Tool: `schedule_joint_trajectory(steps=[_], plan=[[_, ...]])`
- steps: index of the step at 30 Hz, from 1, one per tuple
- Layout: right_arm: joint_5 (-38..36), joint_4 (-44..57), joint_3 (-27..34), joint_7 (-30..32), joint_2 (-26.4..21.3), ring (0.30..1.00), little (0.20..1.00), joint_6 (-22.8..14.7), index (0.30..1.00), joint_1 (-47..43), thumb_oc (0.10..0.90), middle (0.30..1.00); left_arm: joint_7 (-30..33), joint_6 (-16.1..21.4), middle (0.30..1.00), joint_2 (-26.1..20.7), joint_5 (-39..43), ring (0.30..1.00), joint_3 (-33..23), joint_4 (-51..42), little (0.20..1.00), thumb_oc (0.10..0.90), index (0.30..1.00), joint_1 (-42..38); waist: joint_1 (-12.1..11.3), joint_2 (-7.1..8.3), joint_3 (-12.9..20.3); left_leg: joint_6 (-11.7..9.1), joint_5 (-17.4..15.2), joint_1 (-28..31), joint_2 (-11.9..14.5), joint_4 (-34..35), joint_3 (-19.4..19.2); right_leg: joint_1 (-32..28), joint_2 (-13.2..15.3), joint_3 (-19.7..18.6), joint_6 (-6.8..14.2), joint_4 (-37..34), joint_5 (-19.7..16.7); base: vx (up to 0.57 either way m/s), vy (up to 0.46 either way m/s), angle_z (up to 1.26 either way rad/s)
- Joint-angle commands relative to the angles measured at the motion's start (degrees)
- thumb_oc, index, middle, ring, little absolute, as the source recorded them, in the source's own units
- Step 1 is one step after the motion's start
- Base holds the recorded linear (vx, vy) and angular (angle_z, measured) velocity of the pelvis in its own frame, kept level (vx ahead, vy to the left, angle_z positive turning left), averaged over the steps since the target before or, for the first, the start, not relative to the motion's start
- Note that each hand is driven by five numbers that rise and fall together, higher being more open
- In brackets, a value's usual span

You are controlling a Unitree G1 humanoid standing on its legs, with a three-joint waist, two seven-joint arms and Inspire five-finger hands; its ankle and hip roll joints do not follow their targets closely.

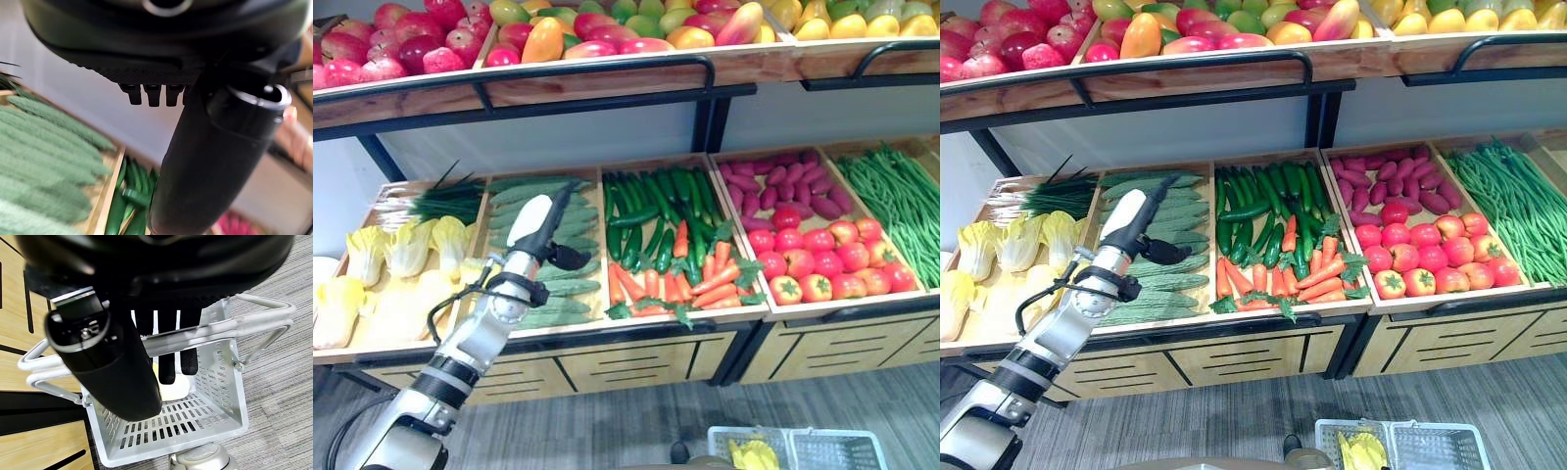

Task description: Get the vegetables into the basket

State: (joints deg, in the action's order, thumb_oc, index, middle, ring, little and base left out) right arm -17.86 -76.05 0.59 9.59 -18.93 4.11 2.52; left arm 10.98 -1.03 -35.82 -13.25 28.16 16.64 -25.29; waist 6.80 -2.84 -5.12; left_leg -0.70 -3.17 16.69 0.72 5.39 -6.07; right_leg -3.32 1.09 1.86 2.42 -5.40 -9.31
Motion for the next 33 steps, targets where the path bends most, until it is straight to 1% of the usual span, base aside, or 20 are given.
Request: schedule_joint_trajectory(steps=[1, 2, 3, 4, 6, 8, 11, 14, 16, 18, 22, 25, 30, 33], plan=[[0.05, -1.85, -2.4, 0.69, -1.48, 0.3, 0.3, -2.56, 0.3, -4.14, 0.4, 0.3, 2.25, 2.02, 1.0, 1.25, -4.79, 1.0, 1.75, 4.36, 1.0, 0.9, 1.0, -14.94, 1.58, 1.21, 1.13, -0.87, -1.31, -3.69, -1.34, -0.39, -0.24, -5.07, 1.16, -0.22, 3.28, 0.69, 7.5, -0.01, 0.015, -0.14], [0.04, -1.86, -2.34, 0.69, -1.46, 0.3, 0.3, -2.56, 0.3, -4.16, 0.4, 0.3, 2.33, 2.1, 1.0, 1.34, -4.78, 1.0, 1.88, 4.57, 1.0, 0.9, 1.0, -15.12, 1.49, 1.21, 1.13, -0.87, -1.31, -3.71, -1.34, -0.39, -0.26, -5.04, 1.15, -0.24, 3.29, 0.69, 7.49, 0.01, 0.023, -0.17], [-0.13, -1.79, -2.78, 0.7, -1.34, 0.3, 0.3, -2.85, 0.3, -4.12, 0.4, 0.3, 1.79, 1.69, 1.0, 2.07, -6.99, 1.0, 4.46, 7.48, 1.0, 0.9, 1.0, -16.87, 1.82, 1.13, 1.17, -0.81, -1.38, -3.71, -1.39, -0.39, -0.57, -4.88, 1.21, -0.43, 3.41, 0.66, 7.33, 0.01, 0.011, -0.16], [-0.13, -1.79, -2.71, 0.71, -1.31, 0.3, 0.3, -2.86, 0.3, -4.12, 0.4, 0.3, 1.87, 1.75, 1.0, 2.17, -7.01, 1.0, 4.59, 7.68, 1.0, 0.9, 1.0, -17.02, 1.74, 1.15, 1.15, -0.81, -1.38, -3.71, -1.39, -0.39, -0.58, -4.87, 1.21, -0.45, 3.41, 0.65, 7.33, 0.02, 0.017, -0.14], [-0.25, -1.84, -3.13, 0.83, -1.26, 0.3, 0.3, -3.12, 0.3, -4.2, 0.4, 0.3, 0.87, 1.59, 1.0, 3.24, -9.03, 1.0, 7.59, 10.35, 1.0, 0.9, 1.0, -19.04, 2.16, 1.05, 1.07, -0.76, -1.4, -3.76, -1.43, -0.39, -0.84, -4.73, 1.22, -0.78, 3.63, 0.63, 7.15, 0.01, 0.013, -0.07], [-0.56, -1.91, -3.29, 0.88, -1.09, 0.3, 0.3, -3.35, 0.3, -4.37, 0.4, 0.3, 0.43, 1.55, 1.0, 4.05, -10.51, 1.0, 9.36, 11.81, 1.0, 0.9, 1.0, -20.44, 2.19, 1.1, 1.02, -0.72, -1.41, -3.78, -1.41, -0.39, -1.03, -4.62, 1.19, -0.96, 3.75, 0.63, 7.05, 0.01, 0.008, -0.04], [-0.73, -2.25, -3.49, 1.02, -1.06, 0.3, 0.3, -3.6, 0.3, -4.35, 0.4, 0.3, -1.17, 1.97, 1.0, 5.58, -14.62, 1.0, 13.65, 14.65, 1.0, 0.9, 1.0, -22.5, 2.35, 1.18, 0.89, -0.63, -1.46, -3.83, -1.54, -0.39, -1.22, -4.5, 1.18, -1.22, 3.97, 0.6, 7.01, 0.01, 0.01, -0.03], [-0.9, -2.61, -3.37, 0.98, -1.04, 0.3, 0.3, -3.65, 0.3, -4.23, 0.4, 0.3, -1.67, 2.02, 1.0, 6.49, -16.59, 1.0, 15.48, 16.32, 1.0, 0.9, 1.0, -23.08, 2.33, 1.33, 0.81, -0.58, -1.49, -3.82, -1.62, -0.39, -1.2, -4.53, 1.22, -1.19, 4.03, 0.6, 7.02, 0.0, 0.004, -0.01], [-0.94, -3.01, -3.72, 0.96, -1.02, 0.3, 0.3, -3.86, 0.3, -4.16, 0.4, 0.3, -2.21, 2.0, 1.0, 7.85, -19.5, 1.0, 17.94, 19.82, 1.0, 0.9, 1.0, -23.64, 2.5, 1.56, 0.68, -0.54, -1.51, -3.94, -1.58, -0.39, -1.36, -4.38, 1.2, -1.26, 4.14, 0.57, 6.93, 0.0, 0.0, 0.0], [-1.02, -3.04, -3.77, 1.05, -1.02, 0.3, 0.3, -3.95, 0.3, -4.24, 0.4, 0.3, -2.33, 1.88, 1.0, 8.06, -20.15, 1.0, 18.33, 20.29, 1.0, 0.9, 1.0, -23.94, 2.42, 1.67, 0.68, -0.54, -1.49, -4.05, -1.56, -0.39, -1.4, -4.25, 1.18, -1.26, 4.14, 0.55, 6.88, 0.0, 0.0, 0.0], [-0.62, -2.94, -4.1, 1.14, -1.02, 0.3, 0.3, -4.41, 0.3, -3.83, 0.4, 0.3, -3.67, 2.59, 1.0, 8.25, -25.91, 1.0, 21.77, 22.7, 1.0, 0.9, 1.0, -24.47, 2.24, 2.03, 0.64, -0.55, -1.55, -4.28, -1.52, -0.39, -1.74, -4.01, 1.02, -1.26, 4.25, 0.45, 6.82, 0.0, 0.0, 0.0], [-0.11, -2.9, -4.29, 1.13, -1.44, 0.3, 0.3, -4.59, 0.3, -3.33, 0.4, 0.3, -4.19, 2.35, 1.0, 8.61, -29.7, 1.0, 23.7, 26.35, 1.0, 0.9, 1.0, -24.24, 2.22, 2.43, 0.41, -0.61, -1.62, -4.3, -1.43, -0.39, -1.83, -3.89, 0.86, -1.33, 4.3, 0.4, 6.77, 0.0, 0.0, 0.0], [0.42, -3.33, -4.47, 1.2, -1.8, 0.3, 0.3, -4.75, 0.3, -2.83, 0.4, 0.3, -4.1, 2.1, 1.0, 9.69, -32.46, 1.0, 25.16, 30.91, 1.0, 0.9, 1.0, -24.01, 2.37, 2.8, 0.32, -0.71, -1.61, -4.52, -1.3, -0.39, -1.83, -3.71, 0.72, -1.19, 4.38, 0.4, 6.81, 0.0, 0.0, 0.01], [0.73, -3.17, -4.83, 1.17, -2.21, 0.3, 0.3, -4.9, 0.3, -3.09, 0.4, 0.3, -3.79, 1.25, 1.0, 10.43, -33.74, 1.0, 25.3, 34.87, 1.0, 0.9, 1.0, -23.65, 2.59, 3.02, 0.21, -0.79, -1.61, -4.64, -1.21, -0.39, -2.02, -3.49, 0.57, -1.26, 4.36, 0.4, 6.78, 0.0, 0.0, 0.0]])
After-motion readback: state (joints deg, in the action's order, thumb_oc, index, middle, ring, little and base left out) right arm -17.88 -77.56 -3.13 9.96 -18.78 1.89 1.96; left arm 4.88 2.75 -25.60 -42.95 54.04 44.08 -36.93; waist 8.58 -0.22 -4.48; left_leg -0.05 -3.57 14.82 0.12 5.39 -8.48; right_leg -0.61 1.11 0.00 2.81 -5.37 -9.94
